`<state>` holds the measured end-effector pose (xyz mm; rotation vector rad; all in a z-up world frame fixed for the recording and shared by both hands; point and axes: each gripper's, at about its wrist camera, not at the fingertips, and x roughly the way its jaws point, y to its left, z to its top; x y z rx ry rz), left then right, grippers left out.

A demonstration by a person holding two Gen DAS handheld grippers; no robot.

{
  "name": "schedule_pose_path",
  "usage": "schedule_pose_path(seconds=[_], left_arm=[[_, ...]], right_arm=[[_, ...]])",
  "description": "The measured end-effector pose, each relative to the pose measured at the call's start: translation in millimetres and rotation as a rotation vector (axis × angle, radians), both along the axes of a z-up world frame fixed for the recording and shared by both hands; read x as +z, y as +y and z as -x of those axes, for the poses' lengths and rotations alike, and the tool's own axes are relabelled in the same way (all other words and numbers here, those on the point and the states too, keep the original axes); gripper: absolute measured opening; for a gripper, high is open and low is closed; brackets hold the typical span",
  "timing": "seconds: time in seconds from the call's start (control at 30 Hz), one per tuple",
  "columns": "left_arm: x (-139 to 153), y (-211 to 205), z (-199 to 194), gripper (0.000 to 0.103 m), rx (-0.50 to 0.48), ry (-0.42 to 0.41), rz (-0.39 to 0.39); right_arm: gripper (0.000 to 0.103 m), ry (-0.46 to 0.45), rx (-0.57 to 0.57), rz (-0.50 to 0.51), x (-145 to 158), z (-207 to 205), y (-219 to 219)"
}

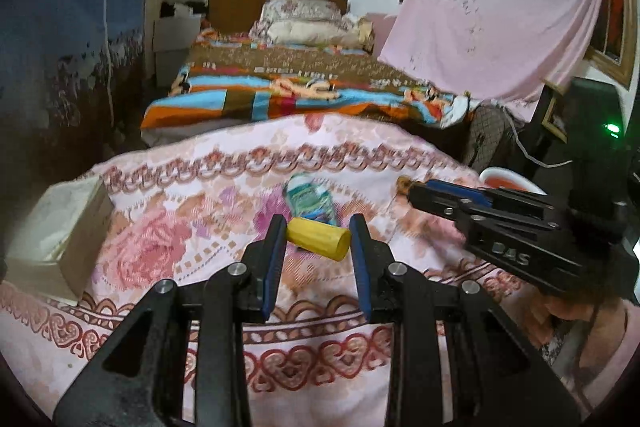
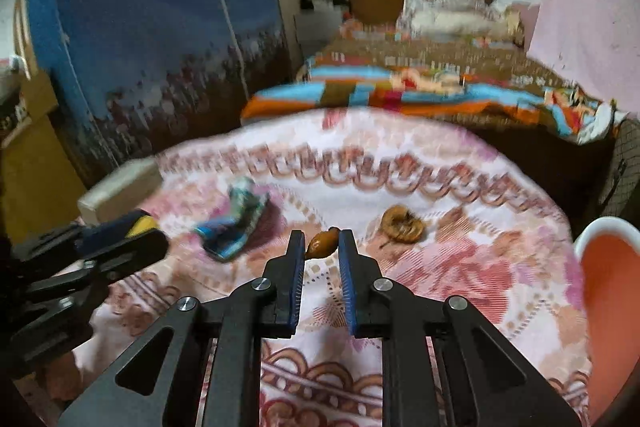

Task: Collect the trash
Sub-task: 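Lift both held items and carry them over the orange bucket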

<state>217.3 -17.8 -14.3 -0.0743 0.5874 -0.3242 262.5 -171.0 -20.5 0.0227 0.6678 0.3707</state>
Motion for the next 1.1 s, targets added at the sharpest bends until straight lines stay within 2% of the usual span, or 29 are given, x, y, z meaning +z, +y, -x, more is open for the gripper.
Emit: schedule_pose_path(seconds=[0.33,0.57,0.83,1.1], left_arm=[[33.5,-38.6,24.1,0.016,-0.049,-0.197,0.028],[58.1,-83.4,35.4,0.016,-0.133,-0.323,0.043],[70.4,-136.7,47.6,0.016,-0.254,-0.423,0.014],[62.8,-180.0,56.6,0.016,-0.373,-0.421,-0.009]], right_arm=[[0.015,-0.332,-0.088,-0.038,55.5,68.5,-44.6],[0.015,-0.484,-0.208,-0.028,81.9,101.6,-85.2],[0.015,-0.582,-0.317,-0.023,95.0,126.7,-134.1],[0.015,-0.587,-0.416,0.015,91.7,140.3,-172.4]])
